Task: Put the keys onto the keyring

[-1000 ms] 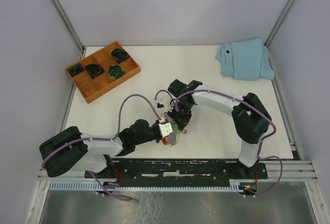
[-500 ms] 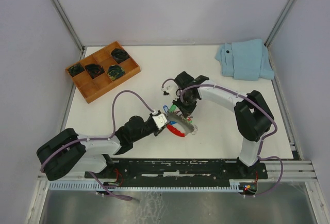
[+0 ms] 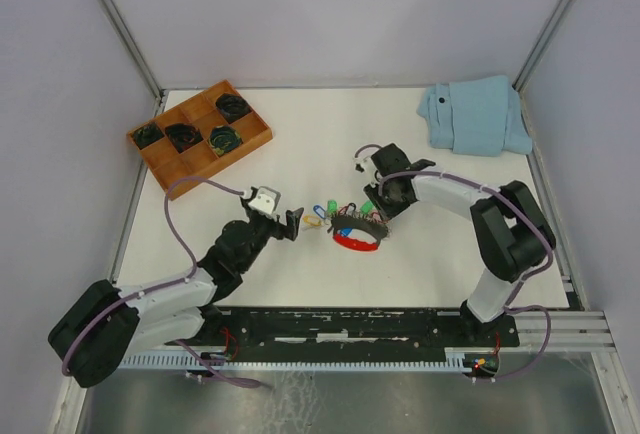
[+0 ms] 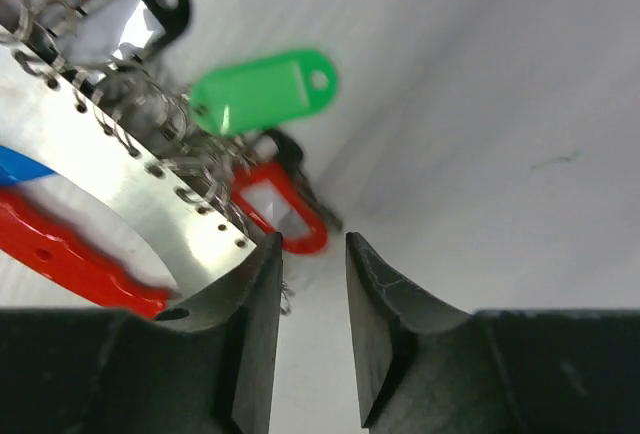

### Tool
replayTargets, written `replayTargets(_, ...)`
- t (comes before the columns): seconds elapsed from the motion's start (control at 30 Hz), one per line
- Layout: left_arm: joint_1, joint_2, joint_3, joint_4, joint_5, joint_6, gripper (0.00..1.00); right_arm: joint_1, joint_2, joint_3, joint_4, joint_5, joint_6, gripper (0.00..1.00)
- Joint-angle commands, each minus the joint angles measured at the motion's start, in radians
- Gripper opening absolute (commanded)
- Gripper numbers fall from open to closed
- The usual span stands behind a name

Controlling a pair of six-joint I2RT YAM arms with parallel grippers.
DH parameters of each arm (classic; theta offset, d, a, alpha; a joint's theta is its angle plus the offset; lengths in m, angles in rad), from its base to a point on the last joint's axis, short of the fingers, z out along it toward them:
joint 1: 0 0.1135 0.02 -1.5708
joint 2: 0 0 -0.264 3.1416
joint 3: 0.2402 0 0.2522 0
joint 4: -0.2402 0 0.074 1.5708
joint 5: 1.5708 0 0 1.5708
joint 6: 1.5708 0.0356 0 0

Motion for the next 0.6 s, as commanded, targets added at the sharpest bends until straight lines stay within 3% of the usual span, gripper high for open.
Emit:
replayTargets(0.0,0.035,-0.09,0.007,-0.071,-0.224,-0.184,0.96,-0.027,-0.184,-0.124,0.167,0.112,0.09,0.44)
replayTargets(0.2,0.048,-0.209,0.02,-0.2,-0.329,-0.234,0.99,-0.071,-0.472,-0.332,0.296,0.218,0.153,0.59)
replayTargets(0.27,0.048,-0.254,0.02,-0.23,-0.335,-0.235,0.99,-0.081,-0.575,-0.39,0.311,0.262,0.178,0.97)
replayTargets(0.57,0.048,-0.518,0.013,-0.391,-0.287,-0.255,0.99,-0.082,-0.974,-0.554,0.262,0.473,0.279,1.0)
